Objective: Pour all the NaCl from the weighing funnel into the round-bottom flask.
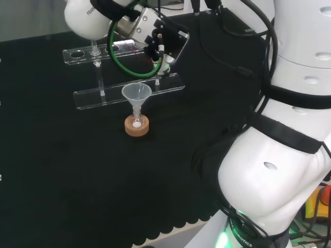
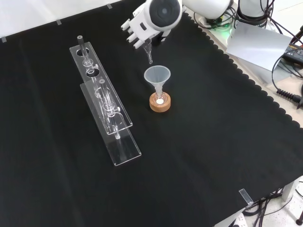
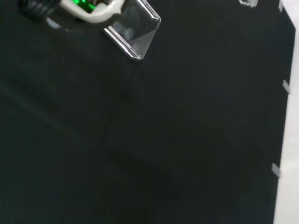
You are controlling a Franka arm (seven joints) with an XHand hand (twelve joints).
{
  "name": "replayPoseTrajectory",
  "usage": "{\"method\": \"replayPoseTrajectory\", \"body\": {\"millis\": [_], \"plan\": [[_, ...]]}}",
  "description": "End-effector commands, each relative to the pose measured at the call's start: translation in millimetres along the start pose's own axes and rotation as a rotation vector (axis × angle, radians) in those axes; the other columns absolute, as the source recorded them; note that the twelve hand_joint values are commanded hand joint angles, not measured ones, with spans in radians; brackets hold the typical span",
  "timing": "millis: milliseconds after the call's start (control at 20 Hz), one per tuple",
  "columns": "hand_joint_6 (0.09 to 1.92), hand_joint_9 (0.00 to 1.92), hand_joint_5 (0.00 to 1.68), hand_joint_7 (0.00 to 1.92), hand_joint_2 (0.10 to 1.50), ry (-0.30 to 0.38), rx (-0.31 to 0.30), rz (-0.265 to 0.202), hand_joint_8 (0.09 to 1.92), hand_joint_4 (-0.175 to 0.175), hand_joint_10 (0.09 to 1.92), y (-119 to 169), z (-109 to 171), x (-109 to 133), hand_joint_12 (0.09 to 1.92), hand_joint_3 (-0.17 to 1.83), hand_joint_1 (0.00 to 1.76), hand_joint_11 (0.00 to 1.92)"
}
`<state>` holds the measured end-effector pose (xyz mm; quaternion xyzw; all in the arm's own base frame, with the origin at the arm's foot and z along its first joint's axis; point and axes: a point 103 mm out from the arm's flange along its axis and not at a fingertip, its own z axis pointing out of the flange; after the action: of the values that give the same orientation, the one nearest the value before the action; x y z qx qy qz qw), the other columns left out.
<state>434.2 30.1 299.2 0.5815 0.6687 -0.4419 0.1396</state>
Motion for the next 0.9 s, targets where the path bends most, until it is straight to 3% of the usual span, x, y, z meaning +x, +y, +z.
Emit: {"method": "replayPoseTrajectory", "body": {"millis": [50, 900], "plan": [[1.1, 1.07, 1.03, 0.73, 0.77, 0.055, 0.012, -0.008, 0.71, 0.132, 0.39, 5, 19, -9, 1.08, 0.67, 1.06, 0.74], [1.1, 1.1, 1.03, 0.77, 0.77, 0.211, 0.023, -0.021, 0.72, 0.124, 0.4, 13, 45, -28, 1.07, 0.68, 1.06, 0.75]]}}
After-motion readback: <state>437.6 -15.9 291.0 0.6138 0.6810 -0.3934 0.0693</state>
